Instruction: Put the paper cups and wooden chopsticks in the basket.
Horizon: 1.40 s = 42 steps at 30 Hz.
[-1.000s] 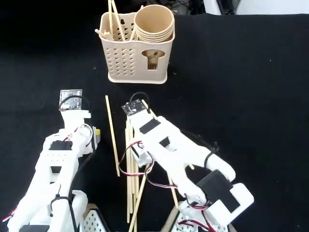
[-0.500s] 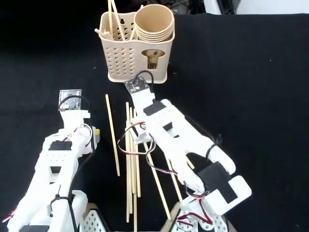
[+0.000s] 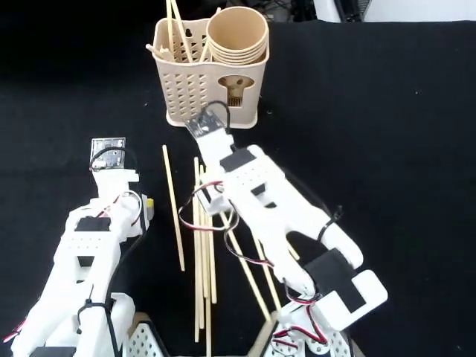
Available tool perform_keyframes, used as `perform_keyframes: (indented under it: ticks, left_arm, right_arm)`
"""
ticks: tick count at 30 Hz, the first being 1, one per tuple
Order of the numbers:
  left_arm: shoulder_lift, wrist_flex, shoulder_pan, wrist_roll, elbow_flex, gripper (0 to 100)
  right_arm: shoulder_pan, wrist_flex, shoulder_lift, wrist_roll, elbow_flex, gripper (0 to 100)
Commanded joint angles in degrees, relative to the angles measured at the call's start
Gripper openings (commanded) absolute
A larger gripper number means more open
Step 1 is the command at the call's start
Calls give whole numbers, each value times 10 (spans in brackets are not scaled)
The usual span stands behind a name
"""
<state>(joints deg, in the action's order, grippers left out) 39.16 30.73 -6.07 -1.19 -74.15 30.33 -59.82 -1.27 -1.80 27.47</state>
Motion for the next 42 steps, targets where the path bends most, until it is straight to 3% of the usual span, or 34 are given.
perform_keyframes:
  ticks: [1,10,15,18,24,32,42]
  left_arm:
    - [5,-8,0,0,2,198]
    - [6,-7,1,0,-6,198]
    - [6,-8,1,0,-4,198]
    - [6,-8,1,0,-4,198]
    - [6,-8,2,0,-3,198]
    - [6,-9,2,0,-2,198]
    - [6,-9,2,0,-3,198]
  right_arm:
    - [-9,-4,2,34,-51,14]
    - [-26,-4,-1,120,-63,24]
    - [-60,-4,-2,177,-60,196]
    - [-63,-16,-1,179,-61,249]
    - [-60,-105,-2,223,-52,247]
    - [-61,9,-2,238,62,247]
    - [-58,45,-55,235,50,247]
